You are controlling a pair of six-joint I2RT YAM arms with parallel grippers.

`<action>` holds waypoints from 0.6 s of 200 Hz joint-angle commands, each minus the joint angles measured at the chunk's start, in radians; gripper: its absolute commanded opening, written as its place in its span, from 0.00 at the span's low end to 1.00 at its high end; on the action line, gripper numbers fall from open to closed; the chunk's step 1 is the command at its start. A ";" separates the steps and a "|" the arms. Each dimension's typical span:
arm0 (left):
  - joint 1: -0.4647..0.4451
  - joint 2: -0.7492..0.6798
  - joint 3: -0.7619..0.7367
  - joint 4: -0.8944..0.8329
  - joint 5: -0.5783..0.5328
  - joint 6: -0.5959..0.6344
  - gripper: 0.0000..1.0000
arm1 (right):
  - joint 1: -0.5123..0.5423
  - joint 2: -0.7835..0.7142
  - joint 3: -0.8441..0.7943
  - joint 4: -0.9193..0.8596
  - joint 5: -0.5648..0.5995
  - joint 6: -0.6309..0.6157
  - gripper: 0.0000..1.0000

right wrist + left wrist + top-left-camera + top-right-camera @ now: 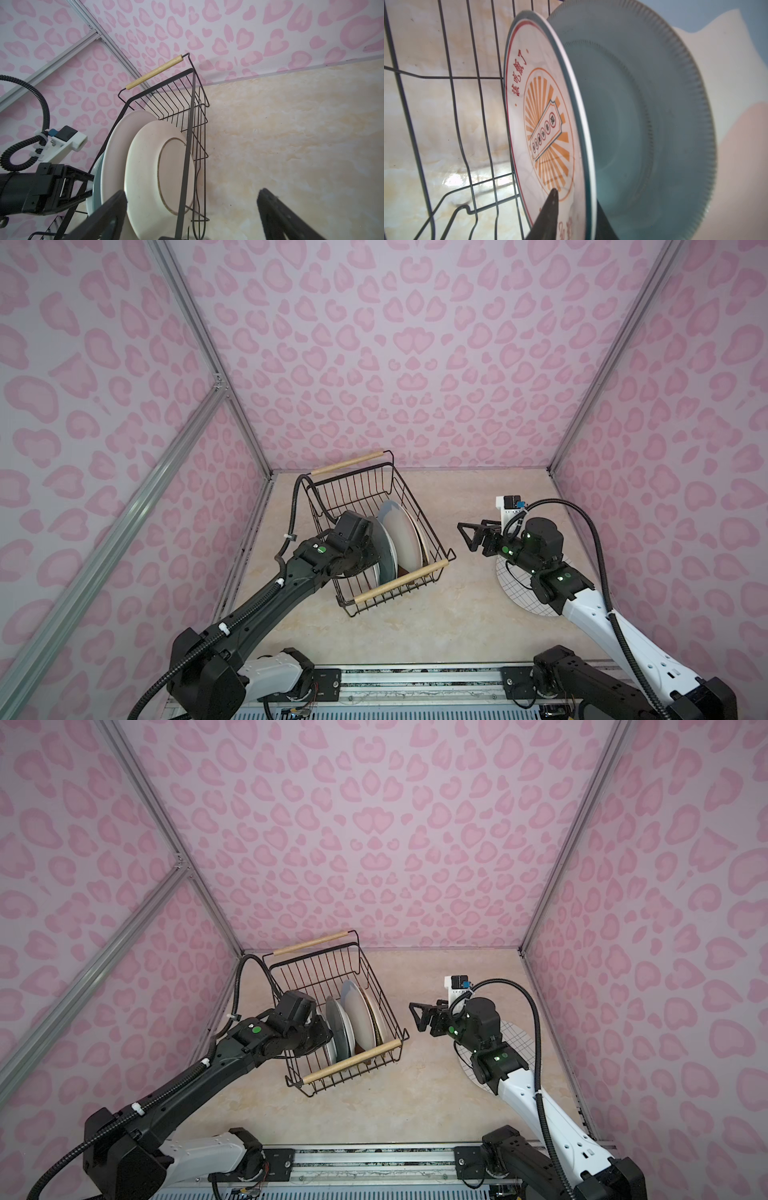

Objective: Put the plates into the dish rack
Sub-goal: 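Lower the sunburst-print plate into the rack slot nearest the robot with the left gripper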

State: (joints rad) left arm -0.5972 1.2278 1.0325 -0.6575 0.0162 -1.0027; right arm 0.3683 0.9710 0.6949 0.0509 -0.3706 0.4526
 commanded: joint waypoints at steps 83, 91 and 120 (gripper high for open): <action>-0.079 -0.069 -0.036 -0.027 -0.046 -0.069 0.20 | 0.001 0.006 0.009 -0.016 0.025 -0.007 0.97; -0.086 -0.078 -0.036 -0.032 -0.057 -0.075 0.20 | 0.001 0.004 0.011 -0.018 0.027 -0.008 0.97; -0.110 -0.102 -0.024 -0.052 -0.078 -0.082 0.22 | 0.001 0.002 0.012 -0.026 0.034 -0.012 0.97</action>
State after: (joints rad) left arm -0.6971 1.1427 0.9989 -0.6853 -0.0280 -1.0702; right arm 0.3683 0.9749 0.6994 0.0315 -0.3450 0.4503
